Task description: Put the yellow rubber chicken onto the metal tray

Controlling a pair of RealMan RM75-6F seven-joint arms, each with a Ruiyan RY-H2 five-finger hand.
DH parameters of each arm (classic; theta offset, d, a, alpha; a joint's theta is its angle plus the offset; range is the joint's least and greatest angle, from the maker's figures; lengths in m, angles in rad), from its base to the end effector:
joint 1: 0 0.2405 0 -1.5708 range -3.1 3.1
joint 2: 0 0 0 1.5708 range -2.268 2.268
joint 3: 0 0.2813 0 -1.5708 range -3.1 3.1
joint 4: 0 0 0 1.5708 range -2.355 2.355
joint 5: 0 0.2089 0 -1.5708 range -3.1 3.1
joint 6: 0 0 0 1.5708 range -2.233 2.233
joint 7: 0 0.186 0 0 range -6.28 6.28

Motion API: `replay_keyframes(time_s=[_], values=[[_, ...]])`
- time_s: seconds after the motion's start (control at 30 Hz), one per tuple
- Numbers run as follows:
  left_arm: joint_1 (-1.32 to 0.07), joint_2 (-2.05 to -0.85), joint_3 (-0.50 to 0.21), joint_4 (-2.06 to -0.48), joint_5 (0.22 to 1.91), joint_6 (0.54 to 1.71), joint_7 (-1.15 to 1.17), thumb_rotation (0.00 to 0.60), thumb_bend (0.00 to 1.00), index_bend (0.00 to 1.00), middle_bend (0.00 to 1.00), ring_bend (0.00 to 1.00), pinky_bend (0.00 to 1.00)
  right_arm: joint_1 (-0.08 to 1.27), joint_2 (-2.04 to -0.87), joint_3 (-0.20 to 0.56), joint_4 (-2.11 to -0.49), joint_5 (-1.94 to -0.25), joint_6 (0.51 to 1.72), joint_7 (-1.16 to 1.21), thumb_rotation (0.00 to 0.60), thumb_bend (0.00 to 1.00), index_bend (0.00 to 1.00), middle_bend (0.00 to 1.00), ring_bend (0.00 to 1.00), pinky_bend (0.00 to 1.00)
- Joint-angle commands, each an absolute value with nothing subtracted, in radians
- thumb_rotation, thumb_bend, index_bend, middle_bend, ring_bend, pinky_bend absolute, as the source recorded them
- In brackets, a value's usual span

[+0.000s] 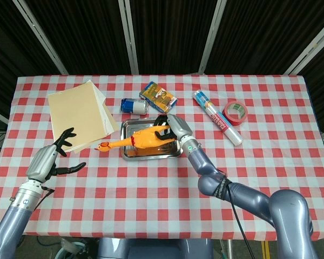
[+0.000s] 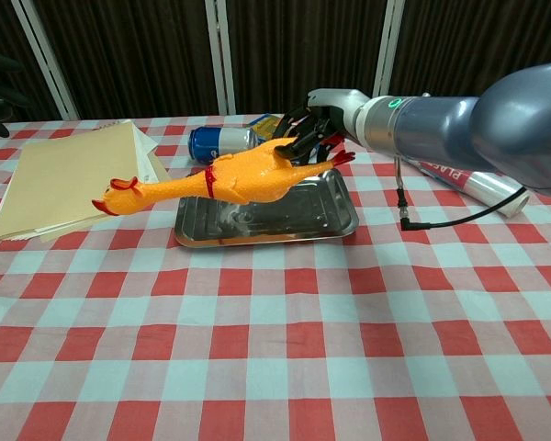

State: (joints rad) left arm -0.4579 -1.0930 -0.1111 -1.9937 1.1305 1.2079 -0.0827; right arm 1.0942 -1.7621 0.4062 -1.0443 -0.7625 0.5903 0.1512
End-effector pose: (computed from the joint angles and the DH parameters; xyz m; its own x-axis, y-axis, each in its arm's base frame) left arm -0.2132 0.3141 0.1164 -0.0570 0.2501 0.9665 0.9965 -0.0449 0.0704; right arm -0.0629 -0.5033 -0.0817 -0.1453 -0.4874 0.8610 -0.9732 -0.0865 -0.2131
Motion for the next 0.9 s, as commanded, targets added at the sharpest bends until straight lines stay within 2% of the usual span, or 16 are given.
replay_keyframes(time_s=[0.03, 0.1, 0.17, 0.23, 0.43, 0.5, 0.57, 0.63, 0.73, 0.8, 0.87, 0.9], values=[[-0.457, -1.095, -0.115, -1.992, 1.128, 1.204, -0.081, 0.301, 0.00, 0.00, 0.13, 0.25, 0.40, 1.093, -1.755, 0.405, -1.049, -0.759, 0.573, 0.150, 0.600, 0.36, 0.31, 0.39, 0.34, 0.44], [-0.455, -1.097, -0.120, -1.990, 1.124, 1.200, -0.080, 0.298, 0.00, 0.00, 0.13, 0.25, 0.40, 1.090, -1.743, 0.406, -1.060, -0.754, 0.568, 0.146, 0.597, 0.24, 0.20, 0.30, 0.26, 0.38], [-0.453, -1.097, -0.124, -1.989, 1.122, 1.197, -0.080, 0.299, 0.00, 0.00, 0.13, 0.25, 0.40, 1.086, -1.731, 0.408, -1.077, -0.750, 0.572, 0.143, 0.556, 0.17, 0.11, 0.23, 0.19, 0.34], [-0.451, -1.097, -0.127, -1.988, 1.122, 1.195, -0.080, 0.301, 0.00, 0.00, 0.13, 0.25, 0.40, 1.080, -1.723, 0.409, -1.090, -0.748, 0.581, 0.139, 0.519, 0.15, 0.07, 0.21, 0.16, 0.32], [-0.443, -1.093, -0.136, -1.982, 1.126, 1.199, -0.075, 0.301, 0.00, 0.00, 0.13, 0.25, 0.40, 1.057, -1.691, 0.421, -1.136, -0.756, 0.617, 0.144, 0.499, 0.13, 0.04, 0.19, 0.14, 0.31], [-0.439, -1.091, -0.138, -1.974, 1.127, 1.208, -0.064, 0.305, 0.00, 0.00, 0.13, 0.25, 0.38, 1.040, -1.670, 0.427, -1.161, -0.774, 0.644, 0.150, 0.499, 0.13, 0.06, 0.19, 0.16, 0.31], [-0.437, -1.090, -0.140, -1.969, 1.127, 1.214, -0.056, 0.313, 0.00, 0.00, 0.13, 0.25, 0.36, 1.026, -1.654, 0.431, -1.179, -0.789, 0.664, 0.155, 0.499, 0.13, 0.15, 0.22, 0.22, 0.32], [-0.430, -1.079, -0.137, -1.952, 1.132, 1.227, -0.032, 0.362, 0.00, 0.00, 0.14, 0.25, 0.35, 0.986, -1.611, 0.437, -1.217, -0.826, 0.730, 0.163, 0.502, 0.14, 0.24, 0.27, 0.26, 0.33], [-0.423, -1.061, -0.123, -1.931, 1.153, 1.221, -0.014, 0.563, 0.00, 0.00, 0.14, 0.17, 0.29, 0.913, -1.538, 0.425, -1.286, -0.892, 0.820, 0.171, 0.506, 0.17, 0.35, 0.33, 0.31, 0.34], [-0.421, -1.034, -0.105, -1.925, 1.159, 1.192, -0.004, 0.600, 0.00, 0.00, 0.14, 0.16, 0.27, 0.861, -1.479, 0.403, -1.338, -0.928, 0.858, 0.173, 0.507, 0.18, 0.36, 0.34, 0.31, 0.34], [-0.410, -1.026, -0.100, -1.909, 1.168, 1.203, -0.001, 0.600, 0.00, 0.00, 0.14, 0.16, 0.27, 0.798, -1.411, 0.363, -1.380, -0.976, 0.898, 0.165, 0.508, 0.18, 0.37, 0.34, 0.31, 0.34], [-0.386, -1.038, -0.098, -1.873, 1.169, 1.258, 0.036, 0.600, 0.00, 0.00, 0.14, 0.16, 0.27, 0.715, -1.344, 0.298, -1.403, -1.027, 0.973, 0.127, 0.508, 0.18, 0.37, 0.34, 0.31, 0.34]])
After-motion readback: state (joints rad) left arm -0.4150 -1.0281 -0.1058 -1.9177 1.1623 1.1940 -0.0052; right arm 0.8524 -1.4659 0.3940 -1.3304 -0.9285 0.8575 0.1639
